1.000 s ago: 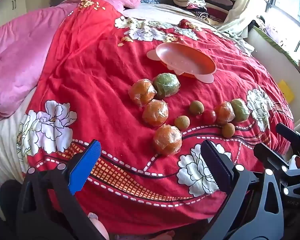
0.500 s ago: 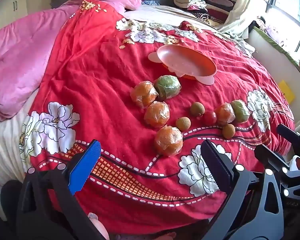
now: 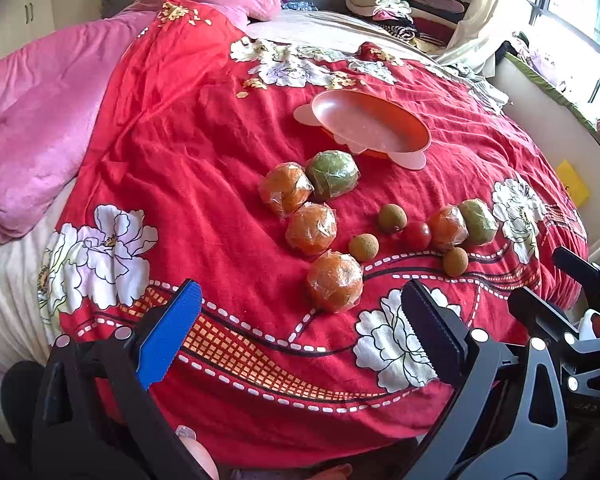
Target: Organize fruits
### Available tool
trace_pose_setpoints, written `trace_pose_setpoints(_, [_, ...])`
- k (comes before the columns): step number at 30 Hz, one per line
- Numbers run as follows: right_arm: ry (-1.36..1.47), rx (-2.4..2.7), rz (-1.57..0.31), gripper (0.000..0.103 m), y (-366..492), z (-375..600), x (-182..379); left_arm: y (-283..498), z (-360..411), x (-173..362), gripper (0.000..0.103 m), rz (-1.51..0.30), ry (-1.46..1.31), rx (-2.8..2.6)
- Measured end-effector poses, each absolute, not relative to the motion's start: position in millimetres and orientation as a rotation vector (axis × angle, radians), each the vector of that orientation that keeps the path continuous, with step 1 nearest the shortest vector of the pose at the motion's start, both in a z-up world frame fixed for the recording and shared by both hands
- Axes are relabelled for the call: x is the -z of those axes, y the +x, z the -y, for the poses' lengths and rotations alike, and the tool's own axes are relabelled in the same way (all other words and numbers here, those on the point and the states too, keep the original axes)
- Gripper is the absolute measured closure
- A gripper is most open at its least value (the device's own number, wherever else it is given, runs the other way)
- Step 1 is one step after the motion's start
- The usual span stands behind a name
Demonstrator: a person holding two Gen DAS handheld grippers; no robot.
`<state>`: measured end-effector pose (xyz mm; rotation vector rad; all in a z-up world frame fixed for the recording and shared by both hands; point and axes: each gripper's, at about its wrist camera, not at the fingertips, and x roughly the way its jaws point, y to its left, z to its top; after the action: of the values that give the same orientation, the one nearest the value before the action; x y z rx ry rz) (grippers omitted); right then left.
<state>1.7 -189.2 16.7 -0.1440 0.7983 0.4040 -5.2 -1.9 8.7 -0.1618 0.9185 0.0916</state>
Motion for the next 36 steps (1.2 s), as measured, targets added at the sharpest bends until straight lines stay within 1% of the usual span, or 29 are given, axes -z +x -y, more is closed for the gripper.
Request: trace_pose_setpoints(36, [-0.136, -0.398, -0.801, 0.004, 3.6, 191.1, -18.2, -3.9, 8.9, -8.2, 0.009, -0.923, -0.155, -0.086])
